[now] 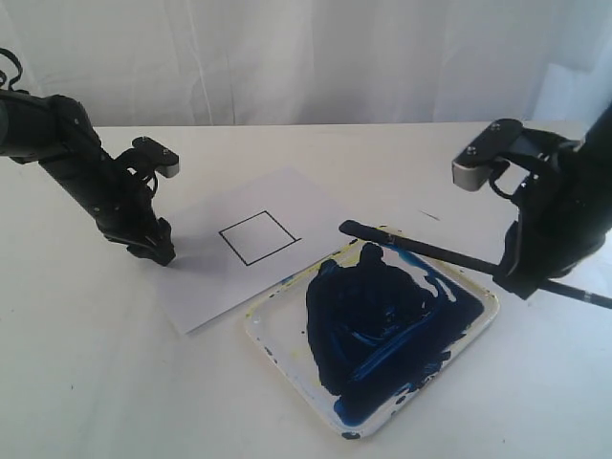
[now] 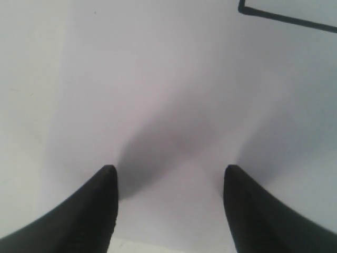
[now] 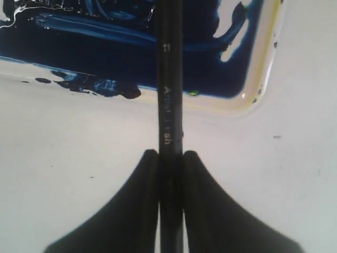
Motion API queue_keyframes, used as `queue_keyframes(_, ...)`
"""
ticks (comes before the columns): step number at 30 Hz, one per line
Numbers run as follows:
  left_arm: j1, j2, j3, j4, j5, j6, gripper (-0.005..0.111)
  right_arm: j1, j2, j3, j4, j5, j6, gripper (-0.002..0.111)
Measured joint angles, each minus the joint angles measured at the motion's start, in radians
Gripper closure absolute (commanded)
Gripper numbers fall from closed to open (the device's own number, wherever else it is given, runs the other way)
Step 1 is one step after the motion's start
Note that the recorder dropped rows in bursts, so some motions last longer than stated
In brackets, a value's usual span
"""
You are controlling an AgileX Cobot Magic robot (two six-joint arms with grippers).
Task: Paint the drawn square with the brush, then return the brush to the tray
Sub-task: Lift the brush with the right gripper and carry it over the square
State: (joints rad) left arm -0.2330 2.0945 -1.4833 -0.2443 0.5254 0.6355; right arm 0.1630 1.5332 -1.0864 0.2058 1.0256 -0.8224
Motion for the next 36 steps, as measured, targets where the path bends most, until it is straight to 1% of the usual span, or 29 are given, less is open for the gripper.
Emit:
queue_keyframes(7,0.000,0.000,0.000,0.000,0.000,0.000,0.044,0.077,0.122,-0.166,-0.031,0.063,0.058,0.108)
queue_keyframes(14,0.000,0.000,0.000,0.000,0.002,0.000,0.044,0.153,0.293,-0.347,-0.094,0.116,0.121,0.108)
queue_keyframes(26,0.000,0.000,-0.002,0.000,0.021,0.000,0.044,0.229,0.509,-0.630,-0.106,0.173,0.181,0.108)
queue_keyframes(31,0.000,0.000,-0.002,0.000,0.023,0.000,0.044,0.252,0.570,-0.702,-0.106,0.189,0.215,0.108)
queue_keyframes(36,0.000,0.000,-0.002,0.000,0.025,0.000,0.044,0.265,0.608,-0.739,-0.106,0.191,0.220,0.108)
